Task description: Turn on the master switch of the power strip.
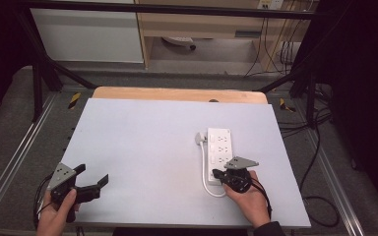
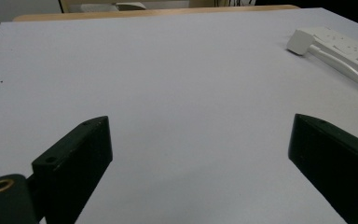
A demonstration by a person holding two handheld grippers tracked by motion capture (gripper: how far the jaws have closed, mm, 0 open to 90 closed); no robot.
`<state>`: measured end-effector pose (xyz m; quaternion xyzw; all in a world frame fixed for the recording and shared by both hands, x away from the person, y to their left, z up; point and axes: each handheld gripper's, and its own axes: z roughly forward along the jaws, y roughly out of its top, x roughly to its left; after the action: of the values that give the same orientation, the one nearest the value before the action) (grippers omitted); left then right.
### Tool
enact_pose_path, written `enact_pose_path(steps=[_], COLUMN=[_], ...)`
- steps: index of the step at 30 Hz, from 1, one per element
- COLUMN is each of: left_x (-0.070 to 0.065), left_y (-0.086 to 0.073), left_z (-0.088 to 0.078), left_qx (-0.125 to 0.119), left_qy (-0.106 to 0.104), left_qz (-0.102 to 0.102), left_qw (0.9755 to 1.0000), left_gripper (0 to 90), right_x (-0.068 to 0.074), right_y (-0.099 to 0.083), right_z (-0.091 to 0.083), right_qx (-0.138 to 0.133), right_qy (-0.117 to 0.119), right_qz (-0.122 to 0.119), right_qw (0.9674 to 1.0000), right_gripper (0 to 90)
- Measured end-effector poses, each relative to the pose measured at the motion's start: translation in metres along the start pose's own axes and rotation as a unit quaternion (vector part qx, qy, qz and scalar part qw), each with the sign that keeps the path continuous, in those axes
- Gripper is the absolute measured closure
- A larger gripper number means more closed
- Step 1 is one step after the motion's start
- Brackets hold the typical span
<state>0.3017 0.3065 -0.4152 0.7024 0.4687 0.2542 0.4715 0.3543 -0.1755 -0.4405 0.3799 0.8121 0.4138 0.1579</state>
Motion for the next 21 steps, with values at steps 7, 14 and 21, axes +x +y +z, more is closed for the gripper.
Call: enact_pose_path(steps=[7,14,21], left_x=[0.0,0.0002,0.0003], left_y=[0.0001,0.0001,0.0001], left_z=[0.0,-0.0001,-0.0003], left_qx=[0.0,0.0,0.001], left_qy=[-0.001,-0.001,0.0], left_qz=[-0.001,-0.001,0.0], left_qw=[1.0,1.0,1.0], left_gripper=[6.1,6.2,6.2], right_x=[-0.0007,-0.0012,-0.0014], right_y=[0.0005,0.0005,0.0002], right_z=[-0.002,-0.0019,-0.0019], right_qx=[-0.005,-0.006,-0.01], right_qy=[0.004,0.004,0.005], right_qz=[0.005,0.005,0.007], right_qw=[1.0,1.0,0.9999], right_gripper=[90.0,90.0,90.0])
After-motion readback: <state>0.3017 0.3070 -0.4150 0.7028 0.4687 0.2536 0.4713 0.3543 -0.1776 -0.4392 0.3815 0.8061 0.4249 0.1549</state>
